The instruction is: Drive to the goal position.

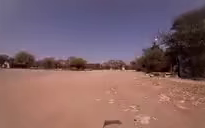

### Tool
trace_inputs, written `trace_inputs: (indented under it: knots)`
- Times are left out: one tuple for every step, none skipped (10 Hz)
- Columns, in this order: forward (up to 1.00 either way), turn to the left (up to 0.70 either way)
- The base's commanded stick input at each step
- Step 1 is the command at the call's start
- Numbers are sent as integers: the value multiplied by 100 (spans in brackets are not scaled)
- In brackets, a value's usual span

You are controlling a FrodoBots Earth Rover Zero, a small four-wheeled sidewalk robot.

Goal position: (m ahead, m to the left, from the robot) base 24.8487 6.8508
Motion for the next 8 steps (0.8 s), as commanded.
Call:
trace_inputs:
  knots:
    - [100,2]
    - [100,2]
    - [100,2]
    - [100,2]
    - [100,2]
    - [100,2]
    - [100,2]
    - [100,2]
